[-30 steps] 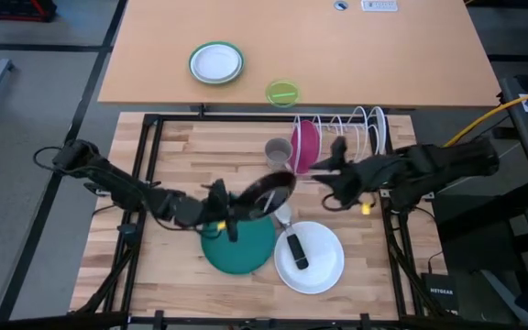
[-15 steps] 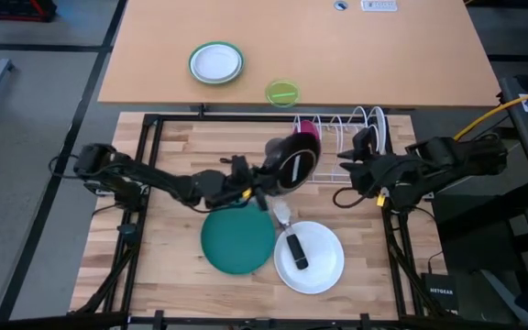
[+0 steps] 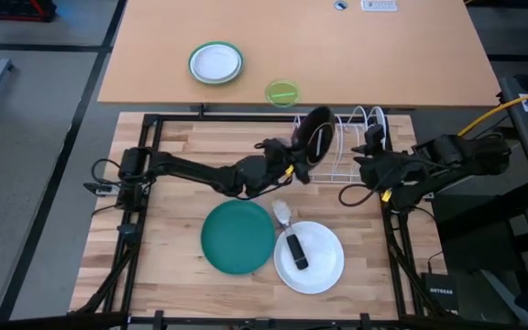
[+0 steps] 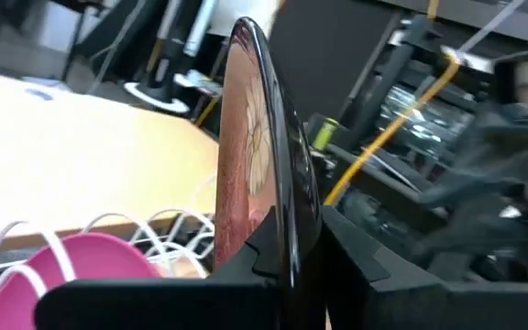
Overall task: Sort dishes
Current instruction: Put the brown plate in the white dish rack
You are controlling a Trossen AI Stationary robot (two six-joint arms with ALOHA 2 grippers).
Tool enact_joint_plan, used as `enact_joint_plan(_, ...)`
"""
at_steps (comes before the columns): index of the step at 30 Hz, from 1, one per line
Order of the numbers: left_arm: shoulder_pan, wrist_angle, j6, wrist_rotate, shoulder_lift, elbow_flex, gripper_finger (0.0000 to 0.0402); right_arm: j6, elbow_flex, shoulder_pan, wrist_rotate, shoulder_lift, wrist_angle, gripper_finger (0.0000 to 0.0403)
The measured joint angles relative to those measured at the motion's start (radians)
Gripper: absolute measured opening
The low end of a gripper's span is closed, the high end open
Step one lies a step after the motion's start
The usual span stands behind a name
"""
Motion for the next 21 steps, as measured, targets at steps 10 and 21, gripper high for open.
enact_joint_plan(10,0.039,0.002,-0.082,-0.054,0.09,0.076,0.0026,0.056,0.0,0.0,0.014,-0.057,0.002,0.0136)
enact_joint_plan(21,0.085,-0.045,-0.174,-0.049,0.122,0.086,0.0024,0.269,-0.133,0.0,0.013,-0.08,0.015,0.0136)
